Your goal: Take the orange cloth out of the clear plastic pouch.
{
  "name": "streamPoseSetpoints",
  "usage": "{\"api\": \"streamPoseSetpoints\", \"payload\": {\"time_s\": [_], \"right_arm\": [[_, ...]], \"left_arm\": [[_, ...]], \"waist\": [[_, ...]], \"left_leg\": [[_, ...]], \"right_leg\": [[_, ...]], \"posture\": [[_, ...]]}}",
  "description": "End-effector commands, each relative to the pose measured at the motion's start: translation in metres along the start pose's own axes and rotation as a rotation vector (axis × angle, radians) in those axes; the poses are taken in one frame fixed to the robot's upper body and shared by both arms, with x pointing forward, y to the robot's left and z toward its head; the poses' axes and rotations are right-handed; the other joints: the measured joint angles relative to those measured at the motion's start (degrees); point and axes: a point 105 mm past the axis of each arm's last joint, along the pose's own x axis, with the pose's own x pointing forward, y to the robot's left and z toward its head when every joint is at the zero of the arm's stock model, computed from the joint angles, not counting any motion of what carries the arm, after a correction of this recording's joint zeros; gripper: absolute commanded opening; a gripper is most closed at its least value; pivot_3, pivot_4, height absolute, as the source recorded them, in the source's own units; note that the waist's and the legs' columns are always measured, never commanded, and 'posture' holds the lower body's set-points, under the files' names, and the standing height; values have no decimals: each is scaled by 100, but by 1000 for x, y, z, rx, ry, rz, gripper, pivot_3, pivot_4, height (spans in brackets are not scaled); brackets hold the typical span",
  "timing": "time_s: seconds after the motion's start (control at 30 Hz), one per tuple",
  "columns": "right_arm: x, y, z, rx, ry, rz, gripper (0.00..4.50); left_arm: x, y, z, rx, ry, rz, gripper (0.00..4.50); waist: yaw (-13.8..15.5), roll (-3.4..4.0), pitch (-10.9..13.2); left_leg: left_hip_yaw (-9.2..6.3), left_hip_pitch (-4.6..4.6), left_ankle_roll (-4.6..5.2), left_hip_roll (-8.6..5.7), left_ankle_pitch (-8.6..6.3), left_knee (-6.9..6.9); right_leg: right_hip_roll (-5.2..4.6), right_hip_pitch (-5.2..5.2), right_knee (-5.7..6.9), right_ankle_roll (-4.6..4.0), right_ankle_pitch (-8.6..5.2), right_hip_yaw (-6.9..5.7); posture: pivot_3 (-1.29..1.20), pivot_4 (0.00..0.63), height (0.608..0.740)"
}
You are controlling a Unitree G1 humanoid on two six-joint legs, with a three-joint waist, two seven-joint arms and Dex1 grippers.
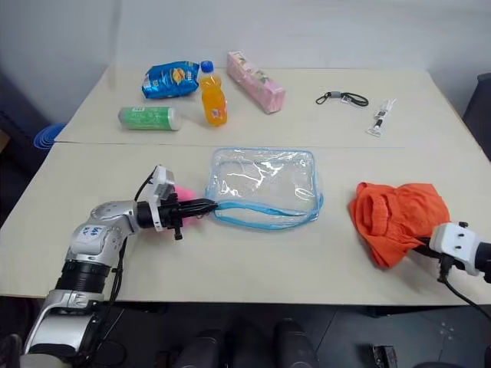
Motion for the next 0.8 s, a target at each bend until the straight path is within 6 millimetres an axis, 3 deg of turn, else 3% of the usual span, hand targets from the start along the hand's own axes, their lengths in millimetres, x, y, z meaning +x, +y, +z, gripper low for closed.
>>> {"api": "streamPoseSetpoints", "payload": {"time_s": [0.03,0.1,0.2,0.33,0.4,0.43,0.47,0.53,0.57,0.67,0.8], "right_arm": [[-15,-10,-3,40,7,-55,11],[-16,-10,-2,71,-3,-45,240],[-20,-12,4,116,-58,-34,1051],[-42,-23,24,25,-145,-105,2371],[-51,-22,39,16,-197,-90,3172],[-54,-20,52,41,-249,-79,3345],[-54,-11,68,53,-305,-42,3646],[-49,14,93,90,-373,46,4349],[-44,27,103,107,-402,82,4477],[-20,70,126,188,-487,173,4477],[7,100,131,222,-527,230,4477]], "left_arm": [[-7,-7,3,34,4,-30,0],[-9,-13,-1,29,25,-67,0],[-16,-20,-7,59,53,-101,666],[-38,-26,-4,150,69,-107,1786],[-52,-29,3,222,60,-90,2460],[-61,-29,4,264,68,-71,2623],[-71,-32,4,294,86,-53,2869],[-86,-37,3,349,105,-32,2900],[-92,-41,1,356,110,-30,2900],[-115,-41,-18,370,149,48,2900],[-130,-44,-43,393,204,90,2900]], "waist": [[-8,0,0],[-5,0,0],[-5,1,0],[-2,4,0],[5,6,1],[8,6,1],[8,6,1],[7,6,1],[12,7,1],[24,1,-2],[26,1,-1]], "left_leg": [[0,0,0,0,0,0],[-1,0,0,0,0,0],[-1,0,0,0,0,-1],[-5,-4,-1,0,-1,-2],[-5,-2,-1,0,-2,-2],[-7,-4,0,0,-2,-2],[-11,-10,0,1,-2,-5],[-24,-10,-6,8,-7,-22],[-24,-2,-6,8,-7,-32],[-28,8,17,7,-19,-45],[-25,11,26,0,-24,-43]], "right_leg": [[0,0,0,0,0,0],[0,0,-1,0,0,0],[-1,0,0,0,0,0],[-2,-1,-4,0,0,-2],[-3,0,-5,0,0,-1],[-4,-1,-4,0,0,-2],[-4,-7,-4,0,0,-4],[-2,-6,-13,-5,-3,-12],[-2,0,-17,-6,-3,-12],[-3,9,-22,-6,-3,-15],[-13,14,-26,-6,-3,-12]], "posture": [[0,150,740],[0,150,740],[0,150,740],[0,150,740],[0,150,740],[0,150,740],[0,150,740],[0,150,740],[0,150,740],[0,150,740],[0,150,740]]}}
